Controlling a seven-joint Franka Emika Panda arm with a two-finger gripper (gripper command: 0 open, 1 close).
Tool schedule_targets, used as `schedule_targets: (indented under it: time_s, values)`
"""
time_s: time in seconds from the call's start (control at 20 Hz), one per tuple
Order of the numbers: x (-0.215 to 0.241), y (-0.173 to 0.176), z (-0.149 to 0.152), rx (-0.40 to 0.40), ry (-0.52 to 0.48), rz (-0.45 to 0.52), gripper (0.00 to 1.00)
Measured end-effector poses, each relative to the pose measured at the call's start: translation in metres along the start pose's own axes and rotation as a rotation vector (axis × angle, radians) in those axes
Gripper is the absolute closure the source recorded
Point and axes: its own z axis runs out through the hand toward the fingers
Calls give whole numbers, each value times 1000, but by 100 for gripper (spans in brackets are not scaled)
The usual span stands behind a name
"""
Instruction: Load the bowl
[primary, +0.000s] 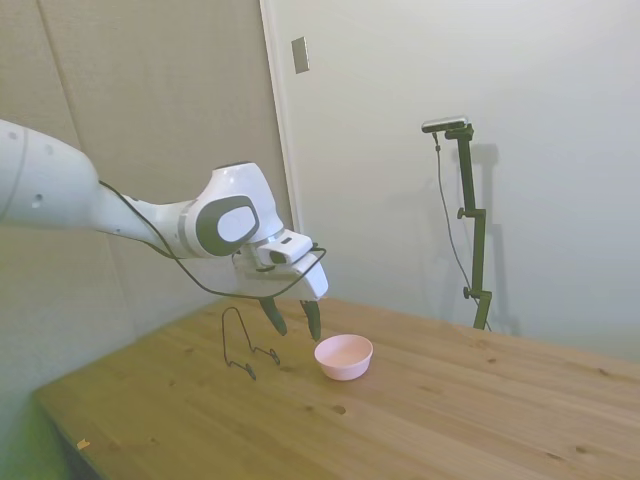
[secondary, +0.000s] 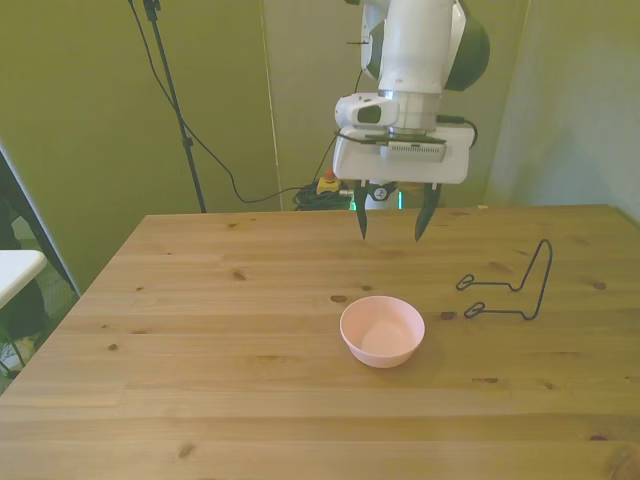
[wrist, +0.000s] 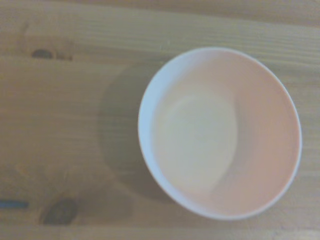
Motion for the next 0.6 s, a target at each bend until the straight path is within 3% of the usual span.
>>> schedule_targets:
  time_s: [0.35, 0.6]
  values:
    - [27, -35, 39, 0, 18, 92, 0]
    - [32, -57, 64, -16, 13, 103, 0]
